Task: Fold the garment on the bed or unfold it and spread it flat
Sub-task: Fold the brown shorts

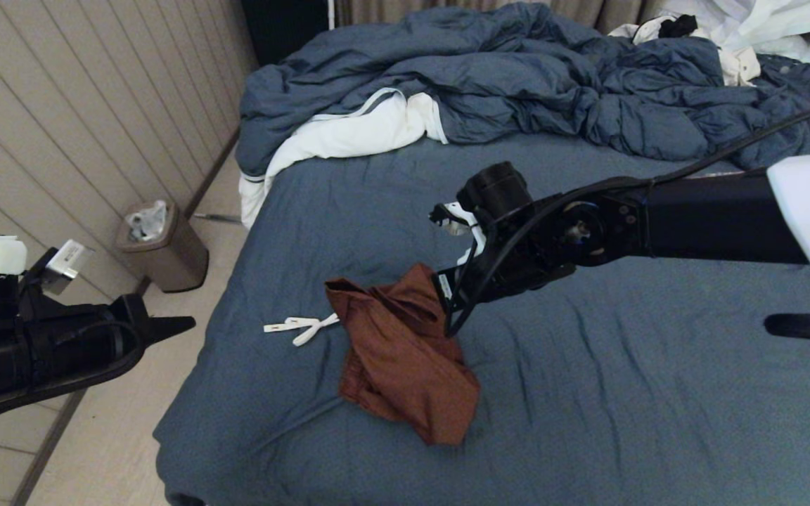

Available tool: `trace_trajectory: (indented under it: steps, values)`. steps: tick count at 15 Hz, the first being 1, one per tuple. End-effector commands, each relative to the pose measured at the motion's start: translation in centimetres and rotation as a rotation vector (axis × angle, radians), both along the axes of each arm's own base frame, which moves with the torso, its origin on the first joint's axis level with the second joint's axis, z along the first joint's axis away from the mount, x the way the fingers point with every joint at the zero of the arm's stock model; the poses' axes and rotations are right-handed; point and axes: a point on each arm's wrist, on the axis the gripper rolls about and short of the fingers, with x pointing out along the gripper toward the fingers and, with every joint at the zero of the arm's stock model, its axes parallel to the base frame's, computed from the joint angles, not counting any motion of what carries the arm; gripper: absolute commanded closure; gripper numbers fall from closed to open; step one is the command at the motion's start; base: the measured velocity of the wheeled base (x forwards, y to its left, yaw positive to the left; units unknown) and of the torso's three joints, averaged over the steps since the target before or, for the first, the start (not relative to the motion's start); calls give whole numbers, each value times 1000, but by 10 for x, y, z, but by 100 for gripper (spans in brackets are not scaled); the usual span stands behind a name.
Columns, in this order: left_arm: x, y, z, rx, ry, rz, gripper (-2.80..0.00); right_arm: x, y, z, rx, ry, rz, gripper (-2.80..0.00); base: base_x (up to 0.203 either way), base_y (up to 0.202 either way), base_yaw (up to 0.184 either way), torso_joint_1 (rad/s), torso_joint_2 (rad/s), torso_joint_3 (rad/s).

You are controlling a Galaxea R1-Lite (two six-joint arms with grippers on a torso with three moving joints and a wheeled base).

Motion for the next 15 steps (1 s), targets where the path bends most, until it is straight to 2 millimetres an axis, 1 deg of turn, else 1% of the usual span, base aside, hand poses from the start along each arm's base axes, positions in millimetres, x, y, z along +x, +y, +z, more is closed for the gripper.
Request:
trace_trajectory:
  steps: [1,3,4,7,9,12,15]
  values:
    - [1,0,-1,-4,4,-1,0,0,-3,-8,-14,20,-8,0,0,0,0,0,0,0]
    - [1,0,-2,-3,10,-1,0,8,-9,-10,-6,6,-31,0,0,0,0,0,0,0]
    - [0,-1,-2,-2,8,-4,0,11,-10,-13,-8,10,-34,0,0,0,0,0,0,0]
    - [0,-3,-2,-2,8,-15,0,19,-3,-32,-28,41,-30,0,0,0,0,0,0,0]
    - [1,-3,-4,-2,14,-15,0,25,8,-43,-27,34,-12,0,0,0,0,0,0,0]
    - [4,-4,-6,-1,25,-16,0,25,32,-55,-30,34,35,0,0,0,0,0,0,0]
    - [5,-4,-8,-2,31,-15,0,30,57,-57,-6,2,72,0,0,0,0,0,0,0]
